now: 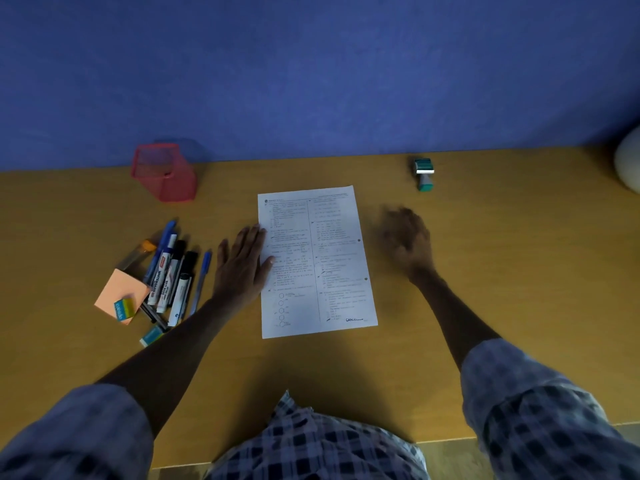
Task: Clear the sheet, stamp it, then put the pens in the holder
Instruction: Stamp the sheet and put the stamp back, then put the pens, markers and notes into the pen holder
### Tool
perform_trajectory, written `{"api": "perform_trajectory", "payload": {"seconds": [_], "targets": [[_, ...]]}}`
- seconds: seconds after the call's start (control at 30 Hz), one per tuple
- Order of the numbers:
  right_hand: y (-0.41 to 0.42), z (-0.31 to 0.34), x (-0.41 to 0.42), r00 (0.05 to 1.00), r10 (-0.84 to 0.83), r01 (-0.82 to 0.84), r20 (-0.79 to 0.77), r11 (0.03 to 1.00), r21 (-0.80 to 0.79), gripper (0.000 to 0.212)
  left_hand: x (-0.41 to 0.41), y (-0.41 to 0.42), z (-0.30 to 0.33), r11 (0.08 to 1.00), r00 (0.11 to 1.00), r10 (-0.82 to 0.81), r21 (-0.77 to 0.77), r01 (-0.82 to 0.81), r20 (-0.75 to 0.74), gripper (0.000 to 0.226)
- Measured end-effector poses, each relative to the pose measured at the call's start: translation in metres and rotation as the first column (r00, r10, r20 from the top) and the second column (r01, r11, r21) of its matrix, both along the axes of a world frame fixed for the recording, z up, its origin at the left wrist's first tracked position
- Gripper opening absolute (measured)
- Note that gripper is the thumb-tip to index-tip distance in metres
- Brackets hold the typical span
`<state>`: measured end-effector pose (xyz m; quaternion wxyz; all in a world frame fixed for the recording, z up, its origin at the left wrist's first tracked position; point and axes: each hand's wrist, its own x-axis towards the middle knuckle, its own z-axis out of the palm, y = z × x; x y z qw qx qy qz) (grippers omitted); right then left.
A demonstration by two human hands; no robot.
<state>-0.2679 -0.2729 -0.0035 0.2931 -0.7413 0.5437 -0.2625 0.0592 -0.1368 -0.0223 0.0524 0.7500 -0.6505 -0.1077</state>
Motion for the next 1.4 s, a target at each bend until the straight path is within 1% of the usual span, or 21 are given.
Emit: {"api": "perform_trajectory", "payload": {"seconds": [0.03,0.07,0.1,0.13,0.17,0.3,0.4,0.5,0.6,0.67,0.77,0.93,1.17,1.3,1.4], "targets": [[0.01,-0.002,0.005,0.988,0.079,-0.08,-0.131,0.997,-0.003,0.059,0.0,0.001,0.001,1.0,1.0,0.004,0.0,-0.004,-0.006,0.07],[0.019,-0.006,0.011,0.955,0.137,-0.138,-0.263,0.99,0.012,0.064,0.0,0.002,0.002,1.0,1.0,0.007,0.002,-0.007,-0.011,0.071],[0.027,-0.009,0.016,0.917,0.172,-0.172,-0.359,0.985,0.033,0.07,-0.001,0.002,0.003,1.0,1.0,0.009,0.003,-0.009,-0.014,0.071],[0.033,-0.011,0.019,0.893,0.188,-0.184,-0.409,0.982,0.047,0.075,-0.001,0.002,0.004,1.0,1.0,0.009,0.006,-0.009,-0.017,0.072],[0.037,-0.013,0.022,0.886,0.188,-0.182,-0.423,0.982,0.055,0.078,-0.001,0.001,0.005,1.0,1.0,0.009,0.01,-0.009,-0.021,0.073],[0.039,-0.01,0.024,0.893,0.173,-0.15,-0.416,0.985,0.087,0.081,0.0,0.0,0.006,0.999,0.999,0.016,0.028,-0.015,-0.05,0.071],[0.04,-0.003,0.025,0.906,0.155,-0.144,-0.393,0.988,0.058,0.076,-0.001,0.0,0.01,1.0,0.992,0.027,0.016,-0.025,-0.121,0.067],[0.04,0.005,0.031,0.939,0.089,-0.082,-0.331,0.996,0.035,0.075,0.002,0.006,0.017,0.998,0.98,0.041,-0.045,-0.05,-0.195,0.064],[0.046,0.012,0.044,0.967,0.03,-0.02,-0.251,0.999,0.044,0.072,0.012,0.017,0.021,0.988,0.981,0.077,-0.118,-0.099,-0.176,0.055],[0.054,0.017,0.056,0.985,0.017,-0.016,-0.17,1.0,0.01,0.066,0.018,0.025,0.025,0.975,0.982,0.107,-0.176,-0.135,-0.158,0.047],[0.067,0.026,0.081,0.995,0.01,-0.011,-0.101,1.0,-0.011,0.055,0.03,0.038,0.033,0.953,0.978,0.139,-0.247,-0.174,-0.155,0.039],[0.092,0.032,0.131,0.999,0.041,-0.04,-0.017,0.997,0.062,0.033,0.058,0.058,0.044,0.908,0.962,0.206,-0.33,-0.257,-0.18,0.03],[0.12,0.032,0.195,0.989,0.145,-0.148,0.038,0.98,0.131,0.024,0.101,0.079,0.05,0.88,0.924,0.335,-0.291,-0.376,-0.182,0.019],[0.129,0.033,0.226,0.981,0.181,-0.191,0.068,0.963,0.191,0.026,0.117,0.087,0.054,0.884,0.912,0.36,-0.24,-0.401,-0.198,0.019],[0.133,0.034,0.247,0.975,0.214,-0.222,0.058,0.947,0.231,0.029,0.124,0.089,0.056,0.898,0.922,0.326,-0.236,-0.371,-0.209,0.02]]}}
